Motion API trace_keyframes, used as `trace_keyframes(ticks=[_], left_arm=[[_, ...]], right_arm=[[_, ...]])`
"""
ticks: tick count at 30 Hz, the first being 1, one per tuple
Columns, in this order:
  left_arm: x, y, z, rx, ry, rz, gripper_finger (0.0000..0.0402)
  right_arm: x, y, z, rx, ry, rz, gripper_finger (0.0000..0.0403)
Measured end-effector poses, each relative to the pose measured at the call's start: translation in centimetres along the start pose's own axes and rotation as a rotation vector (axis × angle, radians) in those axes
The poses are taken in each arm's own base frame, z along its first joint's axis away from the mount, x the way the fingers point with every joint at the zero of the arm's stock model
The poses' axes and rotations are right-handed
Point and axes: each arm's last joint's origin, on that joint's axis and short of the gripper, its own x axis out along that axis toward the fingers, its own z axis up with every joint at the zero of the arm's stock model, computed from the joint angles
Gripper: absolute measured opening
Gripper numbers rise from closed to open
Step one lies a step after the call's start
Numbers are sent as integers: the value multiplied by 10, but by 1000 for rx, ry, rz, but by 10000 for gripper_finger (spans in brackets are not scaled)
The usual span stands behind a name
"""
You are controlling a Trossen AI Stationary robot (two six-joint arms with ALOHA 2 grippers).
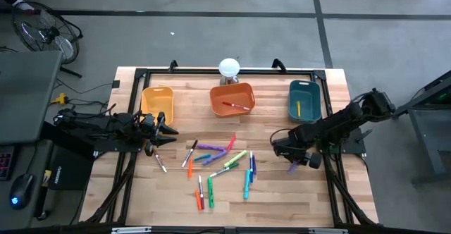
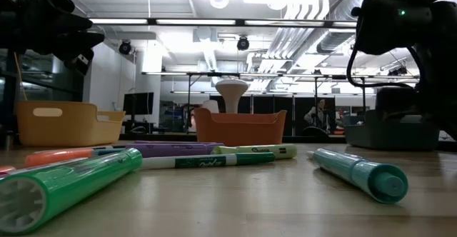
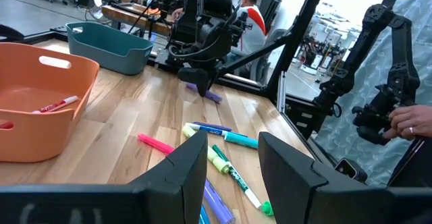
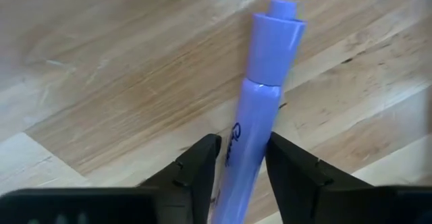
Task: Pick & Place Markers
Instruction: Put the right purple highlighter pen into the yellow bin
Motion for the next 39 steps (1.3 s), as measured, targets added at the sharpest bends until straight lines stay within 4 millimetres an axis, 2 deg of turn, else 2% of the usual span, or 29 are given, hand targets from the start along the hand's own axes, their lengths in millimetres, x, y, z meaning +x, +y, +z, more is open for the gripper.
trace_keyframes(ticks=[7, 19, 26, 32, 39], left_arm=[[0, 0, 0, 0, 0, 0, 131], [0, 0, 0, 0, 0, 0, 131], [0, 0, 0, 0, 0, 0, 131], [0, 0, 0, 0, 1, 0, 131], [0, 0, 0, 0, 0, 0, 131]], right_arm=[[1, -1, -4, -57, -11, 29, 57], [-4, -3, -12, -310, -58, 67, 56], [-19, -6, -18, -457, -194, 226, 55], [-43, -8, -29, -593, -292, 415, 53], [-75, -11, -41, -782, -482, 608, 53]])
